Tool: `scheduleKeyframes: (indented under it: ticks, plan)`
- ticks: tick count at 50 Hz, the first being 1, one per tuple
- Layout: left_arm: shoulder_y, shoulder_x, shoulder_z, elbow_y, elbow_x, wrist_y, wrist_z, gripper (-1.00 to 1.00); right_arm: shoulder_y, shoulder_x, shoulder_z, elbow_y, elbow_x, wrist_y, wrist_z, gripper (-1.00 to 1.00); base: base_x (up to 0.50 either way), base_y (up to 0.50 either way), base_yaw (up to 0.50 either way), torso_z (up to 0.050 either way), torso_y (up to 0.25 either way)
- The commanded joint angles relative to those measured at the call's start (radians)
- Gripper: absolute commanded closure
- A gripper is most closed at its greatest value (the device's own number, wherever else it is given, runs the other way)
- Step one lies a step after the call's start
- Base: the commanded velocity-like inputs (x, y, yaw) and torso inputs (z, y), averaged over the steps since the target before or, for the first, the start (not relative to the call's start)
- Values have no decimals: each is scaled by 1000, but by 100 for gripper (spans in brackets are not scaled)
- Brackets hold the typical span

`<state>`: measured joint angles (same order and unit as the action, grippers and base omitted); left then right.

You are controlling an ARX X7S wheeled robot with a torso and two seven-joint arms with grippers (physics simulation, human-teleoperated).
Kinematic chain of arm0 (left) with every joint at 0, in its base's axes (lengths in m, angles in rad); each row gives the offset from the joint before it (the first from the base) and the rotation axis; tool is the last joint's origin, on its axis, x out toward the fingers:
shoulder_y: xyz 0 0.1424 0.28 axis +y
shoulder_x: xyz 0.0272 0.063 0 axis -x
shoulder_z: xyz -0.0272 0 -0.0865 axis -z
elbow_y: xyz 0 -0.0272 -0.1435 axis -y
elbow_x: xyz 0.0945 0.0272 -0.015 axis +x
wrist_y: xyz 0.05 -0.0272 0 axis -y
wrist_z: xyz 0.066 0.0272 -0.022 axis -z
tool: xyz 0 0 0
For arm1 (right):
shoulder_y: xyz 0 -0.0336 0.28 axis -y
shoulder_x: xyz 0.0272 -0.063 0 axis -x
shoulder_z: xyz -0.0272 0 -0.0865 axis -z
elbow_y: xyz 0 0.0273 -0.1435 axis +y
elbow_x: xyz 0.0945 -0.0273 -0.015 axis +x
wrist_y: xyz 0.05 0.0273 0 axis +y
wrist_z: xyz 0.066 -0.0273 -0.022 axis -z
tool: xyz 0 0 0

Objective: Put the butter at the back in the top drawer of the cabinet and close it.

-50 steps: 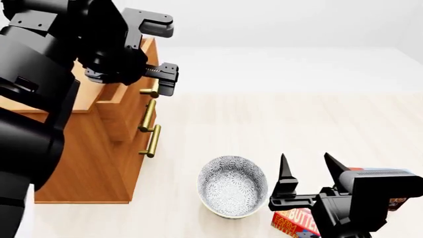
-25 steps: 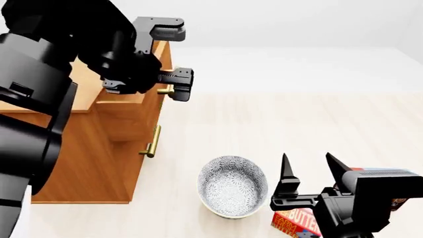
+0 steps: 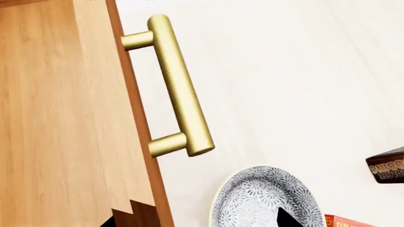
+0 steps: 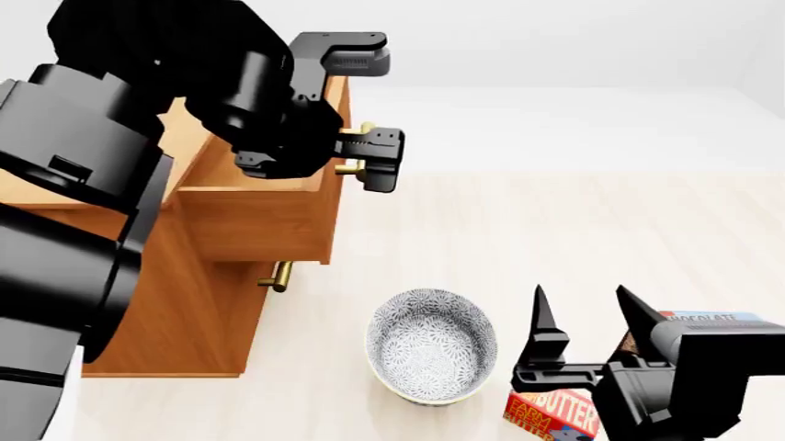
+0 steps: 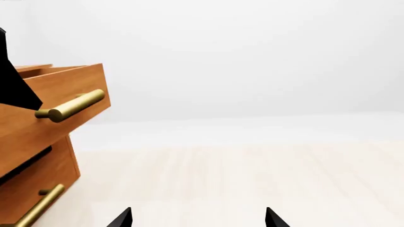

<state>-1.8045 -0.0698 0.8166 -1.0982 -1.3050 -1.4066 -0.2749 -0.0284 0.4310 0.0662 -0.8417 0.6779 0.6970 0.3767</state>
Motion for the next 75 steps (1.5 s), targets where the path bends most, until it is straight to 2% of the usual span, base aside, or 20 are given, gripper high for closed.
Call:
scheduleKeyframes:
  ticks: [1,6,9,23,33,42,55,66,75]
  plan:
    - [-9,39,-31,16,-53,2,-8,-100,-29,7,34,-8,14,-16,6,-100,0,0,0,0,0]
    - [-19,64,-12,3,-55,11,13,-100,-44,10,54,-6,22,-26,6,-100,0,0,0,0,0]
    - [-23,69,36,5,-107,28,8,-100,-53,11,67,-4,27,-33,5,-100,0,0,0,0,0]
    - [-85,69,531,48,-619,207,-5,-100,-105,20,119,-24,47,-68,-1,-100,0,0,0,0,0]
    - [-122,69,717,100,-815,285,28,-100,-122,24,138,-28,58,-80,-2,-100,0,0,0,0,0]
    - [-142,69,778,114,-896,315,84,-100,-128,28,146,-29,67,-86,-1,-100,0,0,0,0,0]
    - [-147,69,807,88,-961,300,171,-100,-129,32,145,-30,70,-90,4,-100,0,0,0,0,0]
    - [-170,69,819,82,-965,311,181,-100,-131,36,145,-30,73,-94,7,-100,0,0,0,0,1]
    - [-218,-49,771,278,-1004,394,19,-100,-130,39,138,-30,72,-94,11,-100,0,0,0,0,1]
